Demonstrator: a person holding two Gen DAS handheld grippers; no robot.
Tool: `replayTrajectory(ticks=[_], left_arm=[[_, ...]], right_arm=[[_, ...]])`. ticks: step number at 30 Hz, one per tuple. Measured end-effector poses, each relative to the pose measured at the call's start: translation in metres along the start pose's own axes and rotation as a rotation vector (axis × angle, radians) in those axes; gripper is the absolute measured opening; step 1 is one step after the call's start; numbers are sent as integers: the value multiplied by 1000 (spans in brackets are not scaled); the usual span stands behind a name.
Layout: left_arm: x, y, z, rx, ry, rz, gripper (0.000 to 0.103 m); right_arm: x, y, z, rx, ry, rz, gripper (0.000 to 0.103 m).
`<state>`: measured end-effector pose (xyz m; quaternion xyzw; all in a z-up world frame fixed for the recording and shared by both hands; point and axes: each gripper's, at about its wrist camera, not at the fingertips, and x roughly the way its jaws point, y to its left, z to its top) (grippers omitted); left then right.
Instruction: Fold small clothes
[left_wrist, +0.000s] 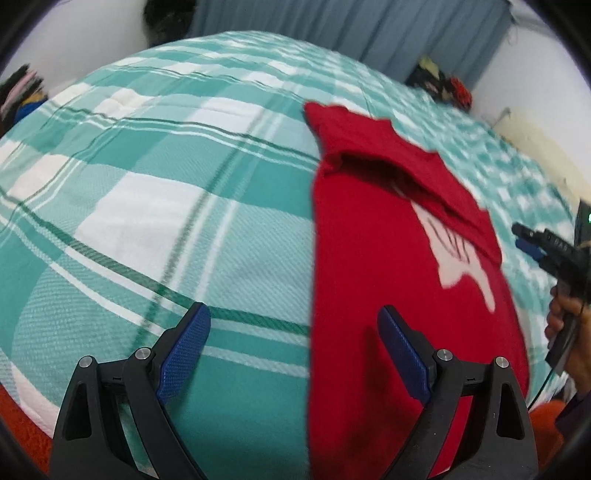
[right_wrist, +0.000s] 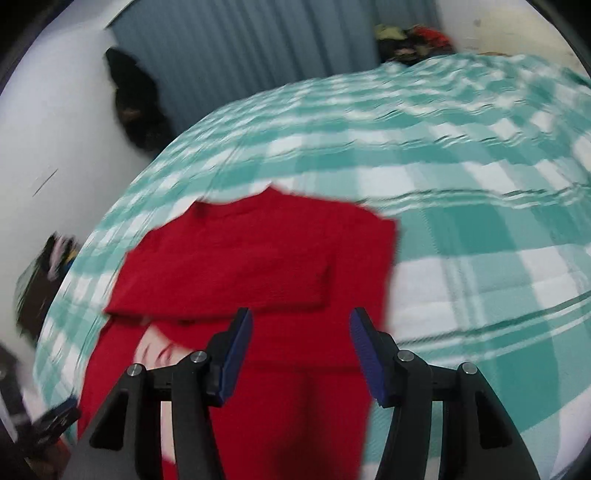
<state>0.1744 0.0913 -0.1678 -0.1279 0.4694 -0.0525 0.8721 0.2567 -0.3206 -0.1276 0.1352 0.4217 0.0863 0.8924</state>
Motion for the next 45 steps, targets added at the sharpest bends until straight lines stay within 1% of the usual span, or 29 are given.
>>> replayTrajectory(ticks=[1, 2, 4, 5, 6, 7, 9, 11, 13, 15, 17, 18, 19, 21, 22, 24, 26, 31, 36, 40, 45], left_arm=[[-1, -5, -3, 28, 14, 6, 93], [-2, -13, -8, 77, 32, 29, 93], [-3, -21, -18, 151, 52, 77, 92], [-5, -23, -25, 182, 59, 100, 92], [-9, -23, -30, 193, 65, 109, 92], [-14, -21, -35, 191, 73, 110, 92], [-26, -17, -43, 172, 82, 102, 92], [-37, -14, -51, 152, 78, 76, 92], [-41, -13, -57, 134, 77, 51, 93], [-41, -15, -57, 131, 69, 41, 93], [-40, -14, -57, 113, 46, 7, 94], [-39, -13, -56, 107, 41, 0, 94], [-37, -11, -56, 102, 42, -4, 95], [-32, -9, -58, 107, 48, 9, 96], [-31, -8, -58, 106, 49, 16, 97], [-29, -9, -59, 108, 49, 19, 99], [-28, -12, -60, 125, 52, 34, 101], [-26, -19, -64, 158, 48, 76, 102], [-26, -17, -65, 158, 52, 74, 102], [-25, -17, -66, 164, 54, 80, 102], [-25, -18, -66, 168, 53, 84, 102]], right_arm=[[5, 3, -11, -10, 31, 23, 56], [6, 9, -25, -28, 78, 40, 56], [5, 14, -56, -65, 149, 29, 56], [-2, 15, -79, -83, 180, 16, 56], [-12, 13, -97, -91, 191, 2, 56], [-20, 10, -111, -96, 190, -4, 56], [-51, 4, -145, -112, 178, -24, 56], [-80, 0, -169, -116, 168, -52, 57], [-104, -5, -183, -70, 132, -20, 57], [-115, -7, -182, -43, 81, 12, 58], [-116, -9, -180, -42, 26, -41, 58], [-115, -10, -180, -35, 16, -62, 58], [-108, -16, -181, -10, 18, -84, 58], [-92, -32, -184, 68, 70, -114, 58], [-88, -39, -187, 101, 80, -105, 58], [-88, -50, -187, 166, 68, -60, 58], [-89, -56, -187, 195, 62, -35, 59], [-90, -60, -192, 220, 52, -7, 60], [-92, -60, -194, 229, 50, 4, 62], [-91, -60, -194, 234, 51, 15, 66], [-89, -56, -194, 211, 54, 6, 68]])
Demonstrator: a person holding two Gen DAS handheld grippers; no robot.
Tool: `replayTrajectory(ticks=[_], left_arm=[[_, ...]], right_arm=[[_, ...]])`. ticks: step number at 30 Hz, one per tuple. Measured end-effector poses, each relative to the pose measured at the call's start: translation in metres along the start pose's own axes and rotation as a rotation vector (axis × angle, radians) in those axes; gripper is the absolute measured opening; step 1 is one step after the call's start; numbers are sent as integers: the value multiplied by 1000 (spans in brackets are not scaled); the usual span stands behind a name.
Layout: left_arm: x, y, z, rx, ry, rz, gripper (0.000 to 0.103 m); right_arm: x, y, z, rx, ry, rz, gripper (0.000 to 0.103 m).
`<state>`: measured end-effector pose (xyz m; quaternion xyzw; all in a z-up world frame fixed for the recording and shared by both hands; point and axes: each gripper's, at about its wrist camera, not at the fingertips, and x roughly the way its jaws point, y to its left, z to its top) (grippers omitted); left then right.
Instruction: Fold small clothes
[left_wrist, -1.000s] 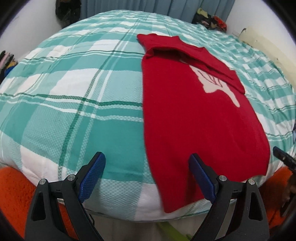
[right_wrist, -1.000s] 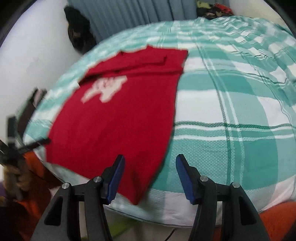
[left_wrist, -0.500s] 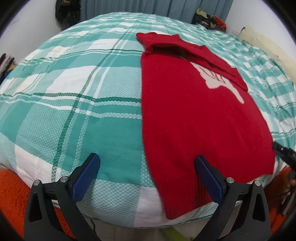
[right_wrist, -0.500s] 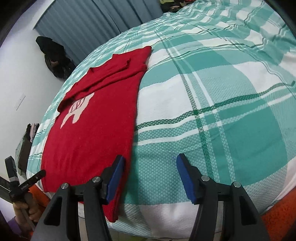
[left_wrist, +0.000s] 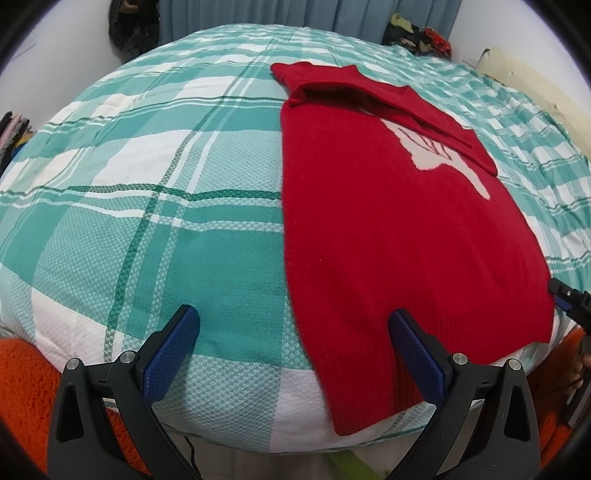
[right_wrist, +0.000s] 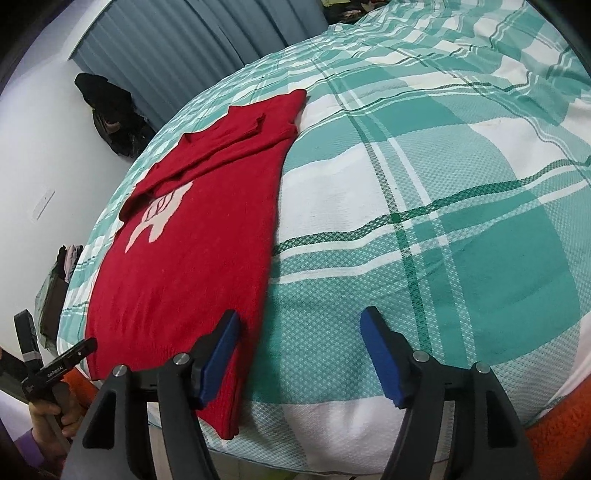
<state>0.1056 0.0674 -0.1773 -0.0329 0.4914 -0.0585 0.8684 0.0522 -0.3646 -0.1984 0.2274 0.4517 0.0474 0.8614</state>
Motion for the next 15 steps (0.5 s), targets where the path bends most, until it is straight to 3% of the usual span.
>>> replayTrajectory(ticks=[11, 14, 15], left_arm=[[-5, 1, 1, -10, 12, 3, 102], [-21, 11, -2, -64, 8, -70, 102], [-25, 14, -4, -80, 6, -107, 102]], right_arm=[[-1, -1, 0, 7, -1, 22, 72], [-12, 1, 2, 15, 2, 53, 73], [-16, 6, 1, -10, 8, 104, 73]])
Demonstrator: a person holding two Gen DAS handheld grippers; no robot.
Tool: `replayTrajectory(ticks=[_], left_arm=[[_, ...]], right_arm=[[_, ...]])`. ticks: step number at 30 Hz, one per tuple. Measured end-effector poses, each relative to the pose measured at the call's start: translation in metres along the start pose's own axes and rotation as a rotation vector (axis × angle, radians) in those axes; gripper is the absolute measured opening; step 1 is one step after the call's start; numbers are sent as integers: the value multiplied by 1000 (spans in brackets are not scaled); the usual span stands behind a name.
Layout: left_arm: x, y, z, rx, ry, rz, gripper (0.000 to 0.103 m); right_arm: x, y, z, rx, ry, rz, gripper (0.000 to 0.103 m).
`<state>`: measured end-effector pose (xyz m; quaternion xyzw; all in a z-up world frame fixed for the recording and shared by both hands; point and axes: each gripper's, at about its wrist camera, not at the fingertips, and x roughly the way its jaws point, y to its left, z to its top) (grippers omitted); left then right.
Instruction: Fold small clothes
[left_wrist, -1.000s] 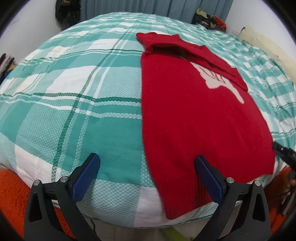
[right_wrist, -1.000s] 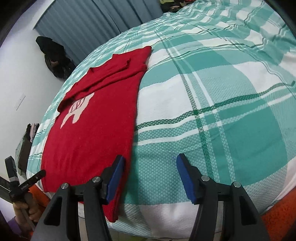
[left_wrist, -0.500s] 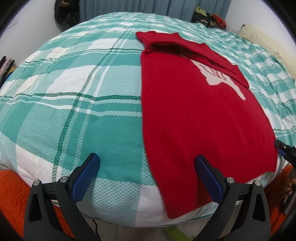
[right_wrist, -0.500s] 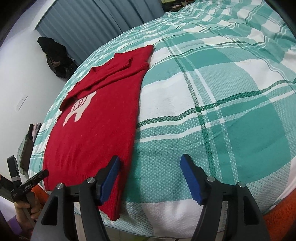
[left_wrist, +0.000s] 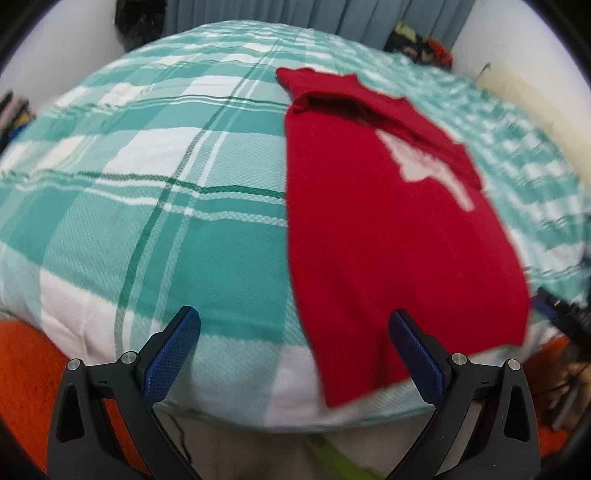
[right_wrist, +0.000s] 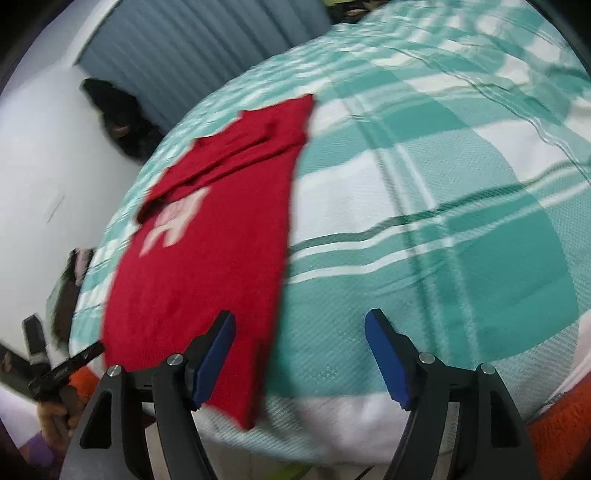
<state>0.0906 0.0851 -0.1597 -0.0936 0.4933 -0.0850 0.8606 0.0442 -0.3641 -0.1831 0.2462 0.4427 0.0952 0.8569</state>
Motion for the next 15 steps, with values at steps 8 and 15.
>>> replayTrajectory(ticks=[8, 15], left_arm=[[7, -9, -6, 12, 75, -195, 94], [14, -17, -7, 26, 112, -194, 76]], right_arm=[[18, 36, -24, -131, 188, 130, 67], [28, 14, -27, 42, 244, 303, 48]])
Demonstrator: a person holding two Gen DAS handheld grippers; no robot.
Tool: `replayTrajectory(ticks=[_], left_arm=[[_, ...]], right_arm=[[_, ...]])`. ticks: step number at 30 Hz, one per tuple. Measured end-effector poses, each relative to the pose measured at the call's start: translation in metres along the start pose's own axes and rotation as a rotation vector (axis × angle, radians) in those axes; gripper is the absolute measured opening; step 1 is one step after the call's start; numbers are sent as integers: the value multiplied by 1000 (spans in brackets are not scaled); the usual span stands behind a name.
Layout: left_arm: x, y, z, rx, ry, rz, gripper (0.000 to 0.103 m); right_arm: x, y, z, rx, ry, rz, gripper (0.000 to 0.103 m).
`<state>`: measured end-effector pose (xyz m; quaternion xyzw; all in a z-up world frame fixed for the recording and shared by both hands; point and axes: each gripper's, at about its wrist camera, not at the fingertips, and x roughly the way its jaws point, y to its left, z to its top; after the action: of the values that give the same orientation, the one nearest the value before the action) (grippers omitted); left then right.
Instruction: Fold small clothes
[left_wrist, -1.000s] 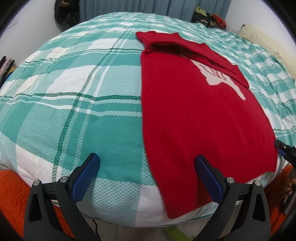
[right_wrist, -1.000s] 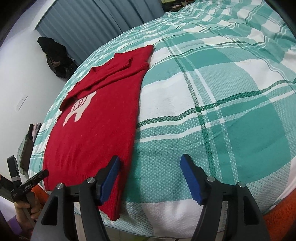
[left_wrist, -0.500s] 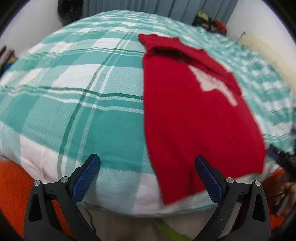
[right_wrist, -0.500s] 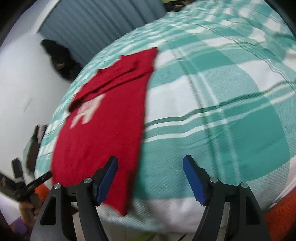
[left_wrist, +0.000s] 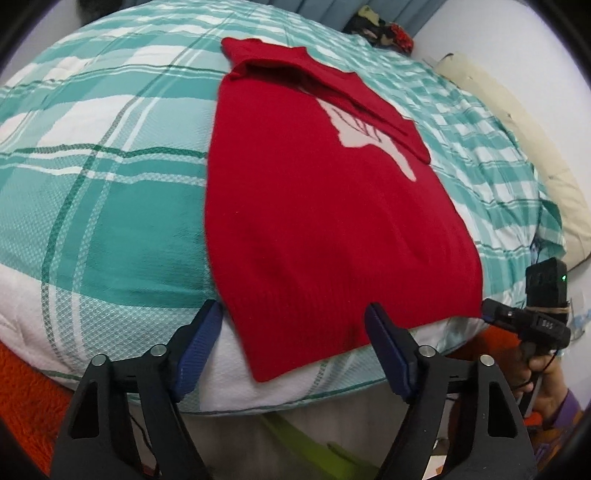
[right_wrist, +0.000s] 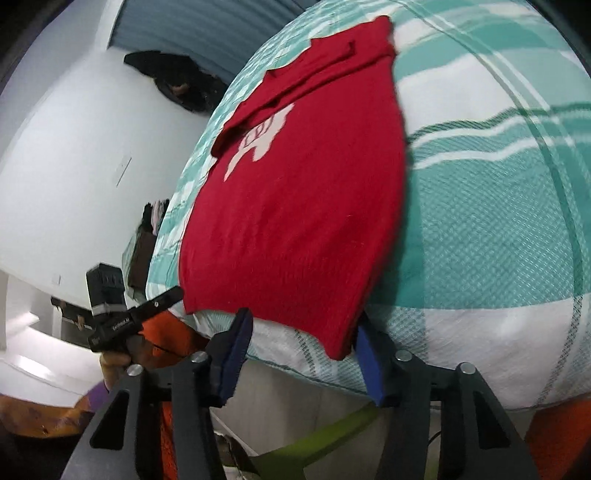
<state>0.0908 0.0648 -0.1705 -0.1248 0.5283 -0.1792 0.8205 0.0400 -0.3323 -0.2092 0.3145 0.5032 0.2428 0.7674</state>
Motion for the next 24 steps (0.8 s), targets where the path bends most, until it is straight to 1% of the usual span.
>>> replayTrajectory(ticks=[1, 2, 3, 4, 5, 6, 7, 8, 11, 13, 16, 21, 24], left_arm=[[0, 2, 0, -9, 2, 3, 70], [0, 5, 1, -22, 6, 10, 66], [0, 9, 1, -36, 9, 22, 56], [0, 13, 1, -50, 11, 34, 40], [-1, 19, 2, -77, 13, 45, 17], [-2, 24, 2, -105, 16, 31, 7], [-3, 30, 2, -144, 21, -5, 4], [-6, 34, 1, -176, 13, -29, 3], [-15, 30, -1, -181, -8, -51, 2], [-22, 27, -3, -180, -29, -87, 2], [-32, 26, -1, -205, -54, -143, 2], [-36, 33, 17, -315, -85, -243, 2], [-36, 33, 36, -347, -108, -278, 2]], right_arm=[[0, -3, 0, 11, -2, -5, 38], [1, -7, 1, 28, -5, -16, 24], [1, -8, 2, 36, -7, -24, 17], [1, -9, 2, 42, -10, -37, 8], [0, -9, 3, 42, -16, -42, 7], [-2, -7, 3, 33, -28, -42, 7], [-5, -4, 3, 18, -39, -43, 6], [-9, 0, 4, -1, -51, -39, 6], [-20, 9, 3, -44, -92, -7, 6], [-25, 8, 3, -50, -116, 22, 6], [-28, 3, 6, -30, -144, 26, 6], [-38, -1, 13, 6, -204, 56, 6], [-43, 1, 29, 12, -223, 70, 6]])
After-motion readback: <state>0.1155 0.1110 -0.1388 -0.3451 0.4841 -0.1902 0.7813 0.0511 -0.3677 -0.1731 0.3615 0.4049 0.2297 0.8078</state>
